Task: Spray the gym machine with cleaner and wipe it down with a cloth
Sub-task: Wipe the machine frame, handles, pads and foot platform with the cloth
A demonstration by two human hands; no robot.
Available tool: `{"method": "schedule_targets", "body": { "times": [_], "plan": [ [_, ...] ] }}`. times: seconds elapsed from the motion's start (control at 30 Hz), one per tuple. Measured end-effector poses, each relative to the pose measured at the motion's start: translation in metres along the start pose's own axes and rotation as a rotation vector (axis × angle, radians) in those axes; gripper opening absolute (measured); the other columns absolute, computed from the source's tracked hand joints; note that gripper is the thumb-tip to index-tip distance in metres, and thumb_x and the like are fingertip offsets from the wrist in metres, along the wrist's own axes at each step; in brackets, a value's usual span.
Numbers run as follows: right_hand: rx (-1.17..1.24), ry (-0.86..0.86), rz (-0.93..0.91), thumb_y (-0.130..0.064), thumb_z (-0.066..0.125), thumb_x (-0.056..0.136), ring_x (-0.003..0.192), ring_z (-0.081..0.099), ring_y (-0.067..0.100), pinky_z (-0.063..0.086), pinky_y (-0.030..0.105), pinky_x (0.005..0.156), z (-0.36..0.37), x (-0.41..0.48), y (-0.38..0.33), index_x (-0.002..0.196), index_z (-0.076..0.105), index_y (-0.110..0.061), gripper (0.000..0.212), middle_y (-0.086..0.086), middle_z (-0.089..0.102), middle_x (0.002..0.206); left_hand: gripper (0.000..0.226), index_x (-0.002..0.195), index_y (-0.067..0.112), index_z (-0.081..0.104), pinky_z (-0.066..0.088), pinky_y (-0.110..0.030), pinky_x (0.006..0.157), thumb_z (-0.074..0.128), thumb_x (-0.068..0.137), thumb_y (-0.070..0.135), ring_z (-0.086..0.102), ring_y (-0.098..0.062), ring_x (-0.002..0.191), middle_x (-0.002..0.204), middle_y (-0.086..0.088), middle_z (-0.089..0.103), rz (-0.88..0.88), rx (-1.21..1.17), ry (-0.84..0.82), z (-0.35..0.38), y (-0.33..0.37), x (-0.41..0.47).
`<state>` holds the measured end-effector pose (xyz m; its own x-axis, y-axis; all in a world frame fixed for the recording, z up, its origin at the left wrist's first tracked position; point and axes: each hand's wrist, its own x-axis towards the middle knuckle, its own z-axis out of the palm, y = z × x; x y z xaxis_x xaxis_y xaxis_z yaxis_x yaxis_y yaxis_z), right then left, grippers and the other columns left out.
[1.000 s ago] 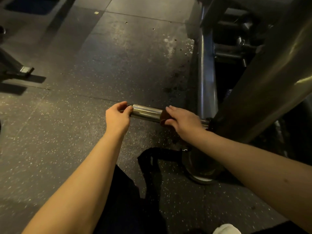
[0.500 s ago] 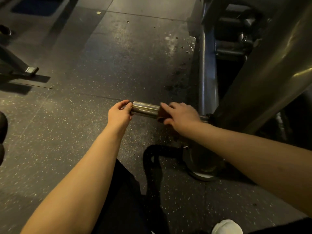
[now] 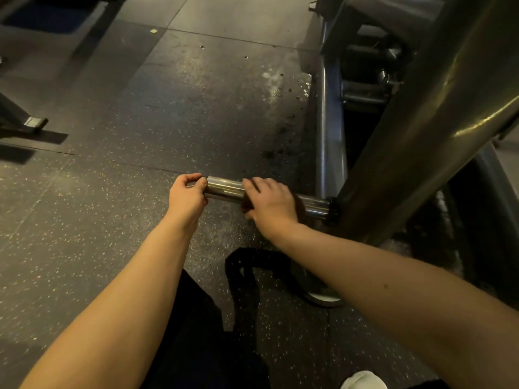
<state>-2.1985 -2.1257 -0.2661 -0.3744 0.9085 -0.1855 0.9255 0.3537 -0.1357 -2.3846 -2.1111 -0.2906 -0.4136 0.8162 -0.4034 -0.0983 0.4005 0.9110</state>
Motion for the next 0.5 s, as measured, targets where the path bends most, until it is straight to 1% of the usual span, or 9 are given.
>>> {"method": "schedule_targets", "body": {
  "times": [0.07, 0.13, 0.2, 0.27, 0.33, 0.4, 0.43, 0.47, 0.5],
  "plan": [
    [0.020, 0.014, -0.022, -0.039, 0.062, 0.100, 0.144, 0.035, 0.029, 0.027, 0.044, 0.120, -0.001, 0.005, -0.004, 0.162, 0.022, -0.026, 0.075, 0.004, 0.036, 0.160, 0.013, 0.117, 0.015, 0.061, 0.054, -0.032, 0.080, 0.059, 0.104, 0.014, 0.062, -0.021, 0.099, 0.114, -0.010, 0.064, -0.010, -0.012, 0.008, 0.001, 0.000, -0.001],
    [0.033, -0.025, -0.043, -0.048, 0.055, 0.102, 0.142, 0.038, 0.028, 0.031, 0.045, 0.118, -0.005, 0.002, 0.013, 0.162, 0.021, -0.032, 0.071, 0.002, 0.037, 0.159, 0.013, 0.117, 0.016, 0.061, 0.055, -0.033, 0.081, 0.060, 0.104, 0.014, 0.062, -0.020, 0.095, 0.111, -0.008, 0.064, -0.019, -0.016, 0.011, 0.000, 0.000, 0.000],
    [0.087, -0.104, 0.000, -0.057, 0.047, 0.102, 0.133, 0.048, 0.025, 0.037, 0.047, 0.113, -0.014, -0.001, 0.041, 0.160, 0.026, -0.036, 0.065, -0.001, 0.049, 0.150, 0.013, 0.116, 0.017, 0.062, 0.054, -0.034, 0.080, 0.060, 0.104, 0.015, 0.061, -0.018, 0.089, 0.108, -0.007, 0.064, -0.014, -0.017, 0.008, -0.001, -0.002, 0.000],
    [0.193, -0.209, 0.061, -0.061, 0.045, 0.102, 0.122, 0.057, 0.022, 0.043, 0.049, 0.108, -0.024, 0.000, 0.063, 0.157, 0.034, -0.037, 0.061, -0.003, 0.060, 0.135, 0.013, 0.116, 0.017, 0.063, 0.053, -0.032, 0.077, 0.060, 0.104, 0.015, 0.060, -0.017, 0.088, 0.108, -0.006, 0.063, -0.009, -0.023, 0.003, -0.002, -0.003, -0.001],
    [0.257, -0.303, 0.059, -0.057, 0.050, 0.101, 0.117, 0.060, 0.020, 0.048, 0.048, 0.105, -0.034, 0.008, 0.064, 0.153, 0.042, -0.037, 0.056, -0.003, 0.064, 0.128, 0.013, 0.116, 0.018, 0.063, 0.055, -0.034, 0.081, 0.060, 0.104, 0.015, 0.062, -0.020, 0.097, 0.112, -0.006, 0.064, -0.035, -0.054, -0.005, -0.002, -0.004, 0.000],
    [0.299, -0.383, 0.007, -0.049, 0.056, 0.102, 0.119, 0.060, 0.020, 0.048, 0.043, 0.105, -0.043, 0.024, 0.050, 0.151, 0.046, -0.034, 0.052, -0.002, 0.064, 0.131, 0.014, 0.117, 0.019, 0.062, 0.057, -0.043, 0.090, 0.059, 0.104, 0.014, 0.065, -0.026, 0.104, 0.112, -0.006, 0.065, -0.103, -0.112, -0.020, -0.001, -0.002, 0.000],
    [0.329, -0.410, -0.018, -0.045, 0.058, 0.102, 0.120, 0.059, 0.020, 0.047, 0.040, 0.105, -0.045, 0.035, 0.039, 0.152, 0.046, -0.033, 0.053, -0.002, 0.063, 0.133, 0.015, 0.119, 0.019, 0.062, 0.057, -0.046, 0.092, 0.058, 0.105, 0.014, 0.067, -0.028, 0.103, 0.110, -0.007, 0.066, -0.145, -0.146, -0.035, -0.001, -0.001, -0.001],
    [0.355, -0.423, -0.040, -0.043, 0.060, 0.102, 0.122, 0.059, 0.020, 0.046, 0.037, 0.103, -0.045, 0.046, 0.027, 0.154, 0.045, -0.032, 0.055, -0.001, 0.062, 0.135, 0.017, 0.121, 0.019, 0.061, 0.057, -0.047, 0.091, 0.058, 0.105, 0.014, 0.069, -0.028, 0.097, 0.106, -0.007, 0.067, -0.177, -0.167, -0.050, -0.001, 0.000, 0.000],
    [0.376, -0.424, -0.062, -0.041, 0.062, 0.101, 0.124, 0.058, 0.021, 0.045, 0.036, 0.102, -0.044, 0.057, 0.015, 0.154, 0.044, -0.031, 0.058, 0.000, 0.062, 0.137, 0.019, 0.123, 0.019, 0.061, 0.057, -0.045, 0.085, 0.057, 0.105, 0.015, 0.071, -0.025, 0.087, 0.101, -0.007, 0.068, -0.195, -0.177, -0.064, -0.001, 0.001, 0.000]
  ]
}}
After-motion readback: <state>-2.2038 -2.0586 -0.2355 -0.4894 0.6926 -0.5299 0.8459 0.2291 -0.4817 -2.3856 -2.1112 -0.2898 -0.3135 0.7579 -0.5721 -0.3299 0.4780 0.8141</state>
